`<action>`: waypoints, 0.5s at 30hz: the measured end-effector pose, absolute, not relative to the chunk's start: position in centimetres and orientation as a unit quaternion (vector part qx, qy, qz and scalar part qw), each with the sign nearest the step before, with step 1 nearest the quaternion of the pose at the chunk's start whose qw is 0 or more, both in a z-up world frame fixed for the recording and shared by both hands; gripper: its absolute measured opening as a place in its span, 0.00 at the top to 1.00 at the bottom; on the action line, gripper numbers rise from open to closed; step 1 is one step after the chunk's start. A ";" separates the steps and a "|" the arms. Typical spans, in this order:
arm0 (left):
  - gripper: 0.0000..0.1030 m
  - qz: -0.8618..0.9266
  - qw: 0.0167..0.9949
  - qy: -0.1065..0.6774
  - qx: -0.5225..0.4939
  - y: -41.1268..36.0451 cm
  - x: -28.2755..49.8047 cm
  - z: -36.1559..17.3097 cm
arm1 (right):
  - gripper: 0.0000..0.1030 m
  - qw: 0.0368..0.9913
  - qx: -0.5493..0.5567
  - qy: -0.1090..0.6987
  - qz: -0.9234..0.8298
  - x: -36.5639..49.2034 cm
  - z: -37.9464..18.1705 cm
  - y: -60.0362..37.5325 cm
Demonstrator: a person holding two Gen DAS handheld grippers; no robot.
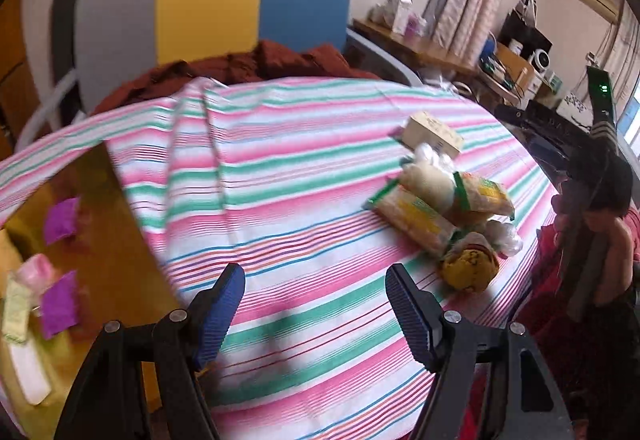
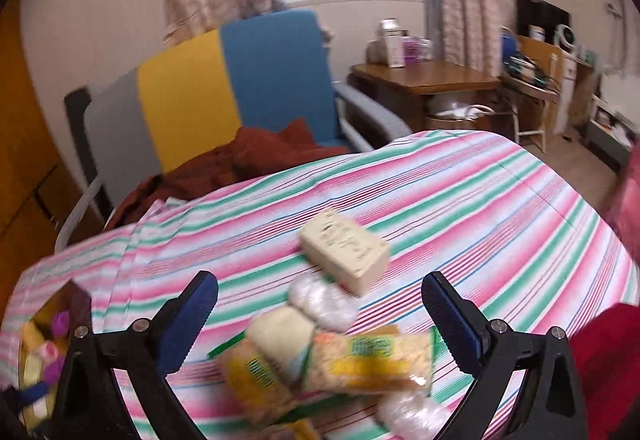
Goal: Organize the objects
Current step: 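Move both grippers back to the item pile, then grasp a WEIDAN biscuit pack with the left gripper while the right gripper grasps a cream box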
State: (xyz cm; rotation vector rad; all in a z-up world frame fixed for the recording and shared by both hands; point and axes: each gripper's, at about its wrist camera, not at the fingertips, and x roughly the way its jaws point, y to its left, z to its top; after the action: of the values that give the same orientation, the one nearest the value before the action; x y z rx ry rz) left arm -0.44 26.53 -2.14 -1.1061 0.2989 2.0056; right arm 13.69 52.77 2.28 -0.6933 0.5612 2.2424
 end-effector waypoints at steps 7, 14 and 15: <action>0.29 0.746 0.429 0.119 -0.495 33.9 -0.8 -4.7 | 0.00 0.359 -0.245 0.272 0.859 15.0 1.5 54.5; 0.29 0.721 0.428 0.123 -0.532 39.7 -0.8 -6.5 | 0.00 0.339 -0.237 0.301 0.860 15.3 1.0 55.1; 0.29 0.716 0.428 0.117 -0.539 40.4 -0.9 -6.7 | 0.00 0.336 -0.236 0.304 0.860 15.3 0.9 55.1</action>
State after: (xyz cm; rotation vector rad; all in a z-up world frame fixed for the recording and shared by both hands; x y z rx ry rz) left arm -0.86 40.44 -6.73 -1.3472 0.2922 1.7876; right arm 15.28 55.13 0.94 -0.6147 0.7942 2.2424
